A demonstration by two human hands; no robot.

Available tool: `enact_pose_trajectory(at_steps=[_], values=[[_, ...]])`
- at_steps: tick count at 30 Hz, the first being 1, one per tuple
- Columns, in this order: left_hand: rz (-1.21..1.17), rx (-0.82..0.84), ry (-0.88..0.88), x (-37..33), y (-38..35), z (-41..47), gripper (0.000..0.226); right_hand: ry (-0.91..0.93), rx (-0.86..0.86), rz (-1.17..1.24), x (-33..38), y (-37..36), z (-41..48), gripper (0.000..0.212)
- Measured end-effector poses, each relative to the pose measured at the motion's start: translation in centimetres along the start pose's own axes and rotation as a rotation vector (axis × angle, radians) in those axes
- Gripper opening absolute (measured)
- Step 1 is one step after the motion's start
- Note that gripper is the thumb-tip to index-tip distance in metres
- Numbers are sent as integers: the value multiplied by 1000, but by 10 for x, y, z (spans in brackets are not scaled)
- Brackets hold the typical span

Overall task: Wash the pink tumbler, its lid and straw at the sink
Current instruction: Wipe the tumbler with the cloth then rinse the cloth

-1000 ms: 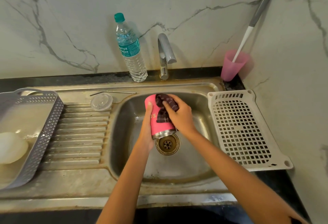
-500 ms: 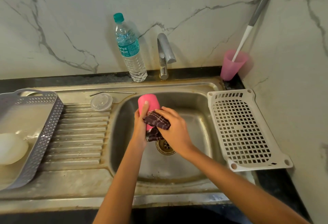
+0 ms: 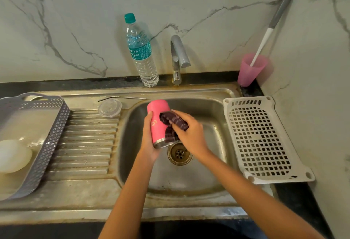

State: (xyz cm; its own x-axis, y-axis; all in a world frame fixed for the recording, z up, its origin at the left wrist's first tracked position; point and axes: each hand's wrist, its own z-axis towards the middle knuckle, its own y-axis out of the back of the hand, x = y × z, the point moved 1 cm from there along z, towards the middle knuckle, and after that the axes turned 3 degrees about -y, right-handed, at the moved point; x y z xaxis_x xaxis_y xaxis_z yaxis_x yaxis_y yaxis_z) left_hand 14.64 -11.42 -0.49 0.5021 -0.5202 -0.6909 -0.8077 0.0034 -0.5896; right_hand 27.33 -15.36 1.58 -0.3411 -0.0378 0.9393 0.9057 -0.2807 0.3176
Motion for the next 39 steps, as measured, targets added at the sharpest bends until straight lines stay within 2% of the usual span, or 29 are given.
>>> enact_pose_trajectory(at_steps=[3, 5, 8, 10, 14, 20, 23, 26, 28, 30, 33, 37, 39], values=[[113, -35, 62, 0, 5, 3, 57, 67, -46, -86, 0, 2, -6, 42], [195, -68, 102, -3, 5, 4, 54, 81, -9, -182, 1, -1, -11, 48], [229, -78, 110, -7, 0, 5, 56, 136, 61, -296, 3, -15, -20, 55], [205, -38, 95, -4, -3, 4, 59, 142, 64, -282, 5, -16, -12, 50], [60, 19, 77, 1, -9, -4, 48, 1, 41, -140, 10, -7, 26, 39], [-46, 7, 39, -1, -6, -4, 57, -202, 52, -31, 5, -3, 16, 28], [-65, -39, 62, 2, -4, -1, 61, -11, 63, -147, 9, -1, -7, 44], [-49, -13, 62, 6, -9, 0, 53, 158, 73, -257, 13, -2, 4, 50], [4, 12, 37, 8, -13, -2, 46, 130, 73, -203, 14, 1, 22, 47], [29, 22, -15, 6, -14, -3, 44, 13, 42, -78, 16, 4, 39, 37], [6, -19, -65, 0, -11, 0, 57, -77, 17, -38, 16, 6, 34, 30], [20, -84, 1, -5, -6, 8, 72, 163, 60, -320, 13, -1, -9, 48], [72, -76, -14, -2, -8, 6, 58, 238, 34, -448, 15, -7, -8, 51]])
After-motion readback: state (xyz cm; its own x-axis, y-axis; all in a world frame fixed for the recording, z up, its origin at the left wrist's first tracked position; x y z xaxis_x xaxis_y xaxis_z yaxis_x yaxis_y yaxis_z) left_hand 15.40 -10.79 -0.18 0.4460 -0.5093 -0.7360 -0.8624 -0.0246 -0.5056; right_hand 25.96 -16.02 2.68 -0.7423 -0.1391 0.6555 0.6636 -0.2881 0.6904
